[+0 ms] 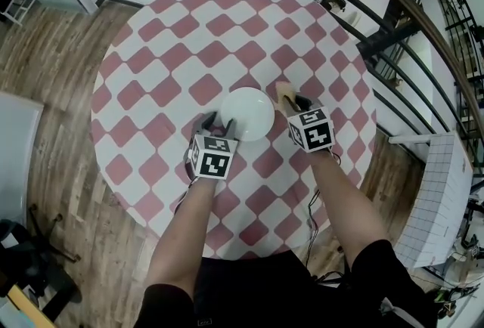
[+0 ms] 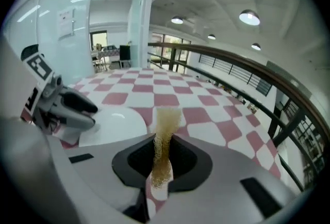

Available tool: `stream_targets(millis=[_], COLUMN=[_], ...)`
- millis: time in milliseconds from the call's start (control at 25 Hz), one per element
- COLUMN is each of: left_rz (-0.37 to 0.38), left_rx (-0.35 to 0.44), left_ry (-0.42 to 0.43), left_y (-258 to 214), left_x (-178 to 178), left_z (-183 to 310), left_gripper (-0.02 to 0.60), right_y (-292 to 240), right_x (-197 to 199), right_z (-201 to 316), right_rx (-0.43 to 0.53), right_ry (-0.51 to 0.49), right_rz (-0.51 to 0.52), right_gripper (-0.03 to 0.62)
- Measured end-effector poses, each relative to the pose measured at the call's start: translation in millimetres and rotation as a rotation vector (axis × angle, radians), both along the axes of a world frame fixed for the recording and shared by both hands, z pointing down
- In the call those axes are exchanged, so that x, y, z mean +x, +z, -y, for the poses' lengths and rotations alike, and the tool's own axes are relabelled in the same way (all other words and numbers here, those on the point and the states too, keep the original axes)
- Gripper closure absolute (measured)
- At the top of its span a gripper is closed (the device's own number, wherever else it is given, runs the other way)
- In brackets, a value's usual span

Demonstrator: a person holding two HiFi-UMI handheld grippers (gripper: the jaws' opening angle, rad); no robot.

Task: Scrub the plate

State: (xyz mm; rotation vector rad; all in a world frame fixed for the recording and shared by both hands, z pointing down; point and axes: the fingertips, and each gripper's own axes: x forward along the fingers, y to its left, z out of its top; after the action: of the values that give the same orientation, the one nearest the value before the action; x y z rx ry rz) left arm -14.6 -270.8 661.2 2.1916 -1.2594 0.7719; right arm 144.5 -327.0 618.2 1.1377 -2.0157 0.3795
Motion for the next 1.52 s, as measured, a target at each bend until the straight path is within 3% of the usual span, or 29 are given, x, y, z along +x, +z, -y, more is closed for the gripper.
stream_targets(millis=[120,240,400,640,960,1200,1320,1520], left_rz=[0.012,0.015,0.005,0.004,0.005,-0.027,-0.051,-0.03], left_rx=[0.019,0.025,0.011,0.014,0.021,0.002,-0.009,0.006], left_ry=[0.0,0.002,0.005,0.009,0.014,-0.004,-0.01,0.0], left_y=[-0.6,-0.6,0.0,-0.5,-1.0,-1.0,-1.4,-2.3], left_x=[-1.0,-0.8,0.9,1.0,-0.9,-3.1,-3.6,-2.9], left_z=[0.1,-1.0,-1.8,-1.3,-1.0,-0.2,1.5,-1.7], left_gripper=[0.39,0.391,0.393,0.397,0.397,0.397,0.405,0.411], right_y=[-17.7,2.2,33.3,42.0,41.8,39.9,36.4,24.9], right_x=[-56.9,-115.4,-150.5,-142.4,-97.0,-71.8,-56.9,-14.1], right_z=[0.7,-17.0,-32.8,-19.0,2.9,-1.7,2.9,6.8], right_rx=[0.039,-0.045,-0.14,-0.101,-0.09,-0.078,-0.072,-0.042], right_ry=[-0.126,-0.278,-0.344,-0.368,-0.227,-0.206,-0.172,-0.073], right_rz=[0.071,0.082,0.047,-0.089,-0.05,-0.134,-0.162,-0.236], right_gripper=[0.545,0.545,0.546,0.543,0.545,0.545,0.545,0.545])
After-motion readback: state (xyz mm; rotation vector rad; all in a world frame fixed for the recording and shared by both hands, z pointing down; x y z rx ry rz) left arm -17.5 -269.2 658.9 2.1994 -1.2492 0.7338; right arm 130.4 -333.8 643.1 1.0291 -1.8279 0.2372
